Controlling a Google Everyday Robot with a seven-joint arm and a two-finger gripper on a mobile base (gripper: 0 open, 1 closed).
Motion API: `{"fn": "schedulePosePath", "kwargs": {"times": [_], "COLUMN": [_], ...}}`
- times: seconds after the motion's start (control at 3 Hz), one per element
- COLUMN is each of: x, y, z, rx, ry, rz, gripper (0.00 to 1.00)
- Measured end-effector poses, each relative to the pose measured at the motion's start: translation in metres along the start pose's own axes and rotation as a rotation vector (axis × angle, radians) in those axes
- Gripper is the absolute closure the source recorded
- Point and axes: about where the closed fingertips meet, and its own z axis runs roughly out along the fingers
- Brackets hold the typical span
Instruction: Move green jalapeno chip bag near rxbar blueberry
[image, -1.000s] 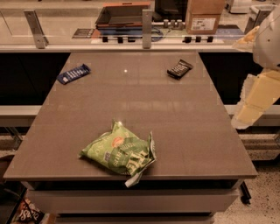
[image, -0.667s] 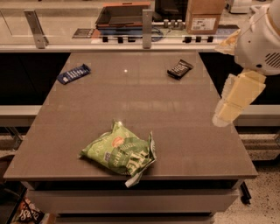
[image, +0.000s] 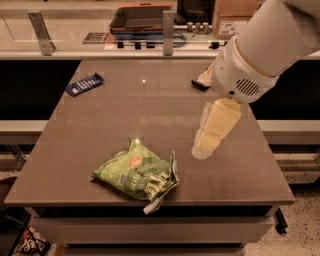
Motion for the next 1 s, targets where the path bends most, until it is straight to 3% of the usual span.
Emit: {"fn": "schedulePosePath", "kwargs": {"times": [0.33, 0.67, 1.0], "x": [-0.012, -0.014, -0.016], "y": [0.020, 0.038, 0.056], "z": [0.030, 0.058, 0.075], "rx": [-0.036, -0.029, -0.037], "ry": [0.053, 0.127, 0.157], "rz": [0.032, 0.084, 0.106], "gripper": [0.00, 0.00, 0.00]}}
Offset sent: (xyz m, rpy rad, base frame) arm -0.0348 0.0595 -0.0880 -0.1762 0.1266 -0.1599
